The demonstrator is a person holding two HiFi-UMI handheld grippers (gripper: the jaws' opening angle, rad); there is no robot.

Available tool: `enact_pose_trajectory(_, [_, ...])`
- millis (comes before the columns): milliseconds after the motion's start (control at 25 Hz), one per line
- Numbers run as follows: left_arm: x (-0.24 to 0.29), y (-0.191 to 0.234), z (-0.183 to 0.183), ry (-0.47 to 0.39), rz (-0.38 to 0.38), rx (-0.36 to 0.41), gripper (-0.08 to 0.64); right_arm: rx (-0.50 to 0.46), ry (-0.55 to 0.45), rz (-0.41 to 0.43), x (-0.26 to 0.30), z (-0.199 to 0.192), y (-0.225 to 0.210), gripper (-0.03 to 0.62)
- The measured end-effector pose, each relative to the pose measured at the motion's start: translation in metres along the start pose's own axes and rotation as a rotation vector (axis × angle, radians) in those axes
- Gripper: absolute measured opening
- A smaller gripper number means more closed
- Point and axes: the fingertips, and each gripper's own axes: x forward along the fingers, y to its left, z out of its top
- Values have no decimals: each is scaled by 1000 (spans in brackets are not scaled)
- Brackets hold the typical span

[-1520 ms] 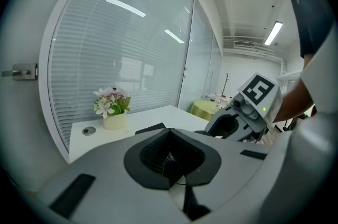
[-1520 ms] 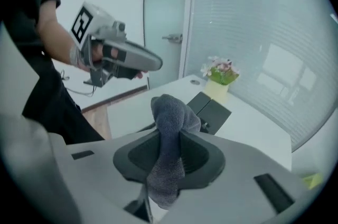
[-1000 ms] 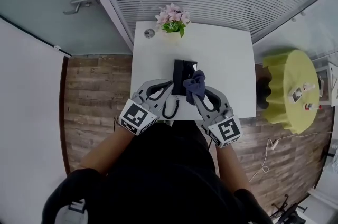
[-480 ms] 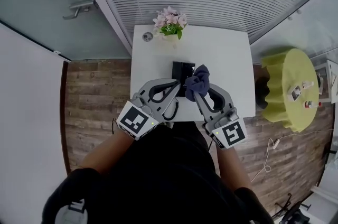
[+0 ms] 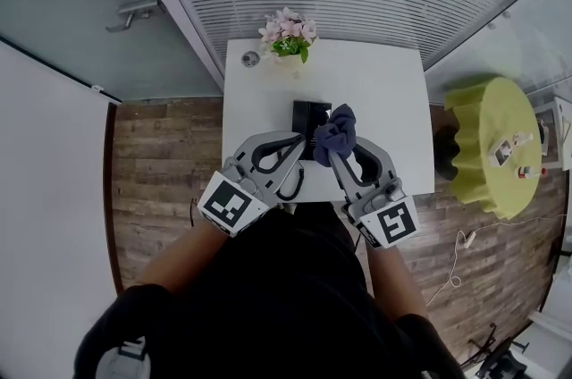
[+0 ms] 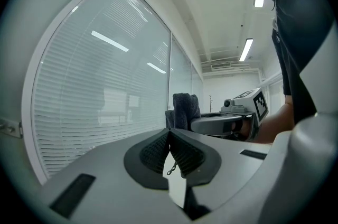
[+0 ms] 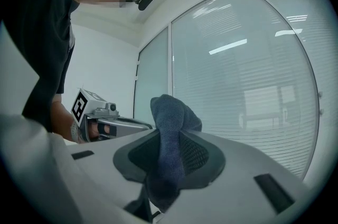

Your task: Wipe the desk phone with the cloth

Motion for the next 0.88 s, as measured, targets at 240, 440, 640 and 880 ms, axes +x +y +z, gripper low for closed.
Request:
enact_pose_trajectory(240, [-1,0,0,-4,5,1,9,-1,-6,-11,-2,-2,-1,107])
enact_pose_trajectory(440, [-3,-3,-2,-4,9,3,9,-2,-6,-10,-5,-2,2,107])
enact_pose_trajectory(640, [-5,-6,-3,-4,13,0,9,-2,-10,-11,-8,-1,4,107])
enact_pose_trajectory(880, [-7,-9,-2,-4,19,4,9,-2,-11,-10,-10,0,6,107])
